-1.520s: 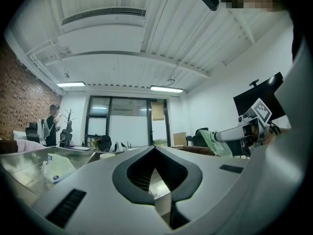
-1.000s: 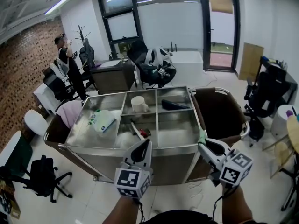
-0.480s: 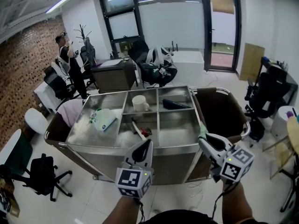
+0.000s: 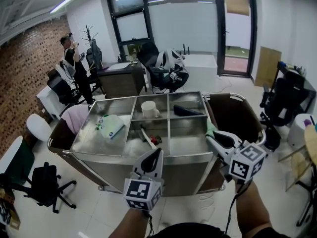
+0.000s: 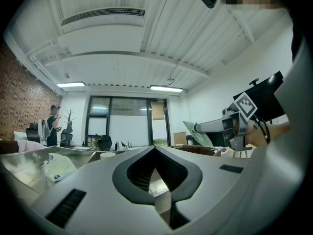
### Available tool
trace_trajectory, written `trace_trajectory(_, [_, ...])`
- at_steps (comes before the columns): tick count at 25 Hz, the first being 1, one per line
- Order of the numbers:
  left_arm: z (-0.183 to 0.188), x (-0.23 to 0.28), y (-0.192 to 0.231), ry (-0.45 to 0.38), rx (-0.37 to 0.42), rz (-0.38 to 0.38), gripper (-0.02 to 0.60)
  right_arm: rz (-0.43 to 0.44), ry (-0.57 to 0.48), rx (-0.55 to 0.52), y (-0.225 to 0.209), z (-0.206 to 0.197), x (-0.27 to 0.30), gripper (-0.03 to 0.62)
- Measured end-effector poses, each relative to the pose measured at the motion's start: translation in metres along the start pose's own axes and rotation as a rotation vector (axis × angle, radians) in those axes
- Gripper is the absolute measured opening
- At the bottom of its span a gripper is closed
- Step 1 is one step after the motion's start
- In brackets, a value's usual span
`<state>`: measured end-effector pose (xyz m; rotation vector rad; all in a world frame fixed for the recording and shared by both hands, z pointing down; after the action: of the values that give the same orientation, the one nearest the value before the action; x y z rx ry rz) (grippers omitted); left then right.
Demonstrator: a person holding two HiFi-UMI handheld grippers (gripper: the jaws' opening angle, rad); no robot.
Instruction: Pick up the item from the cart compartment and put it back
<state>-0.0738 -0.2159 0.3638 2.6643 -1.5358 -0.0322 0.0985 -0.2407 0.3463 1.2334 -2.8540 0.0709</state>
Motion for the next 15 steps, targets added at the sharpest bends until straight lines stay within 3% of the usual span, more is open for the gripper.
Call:
trace_trajectory(5, [0.002,-0.002,0.001,-0.002,0.012,0.000,0.000,0.008,-0.005,0.012,-0.013,0.013,0.017,0.109])
trace_trajectory(15, [0.005,-0.005,0.005,-0.007,0.022,0.012,0.000,0.041,0.103,-0.113,-0.026,0.030,0.076,0.109])
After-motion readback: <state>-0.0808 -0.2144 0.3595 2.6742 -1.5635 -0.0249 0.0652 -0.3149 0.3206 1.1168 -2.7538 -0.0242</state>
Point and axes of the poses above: the fingertips, and each gripper's own axes: x forward along the fingers, y to its left, z out of its top, the point moved 1 cm from there along -x, backward along the fingers, and after that the axes turned 5 degrees about -x, right-handed, at the moved point
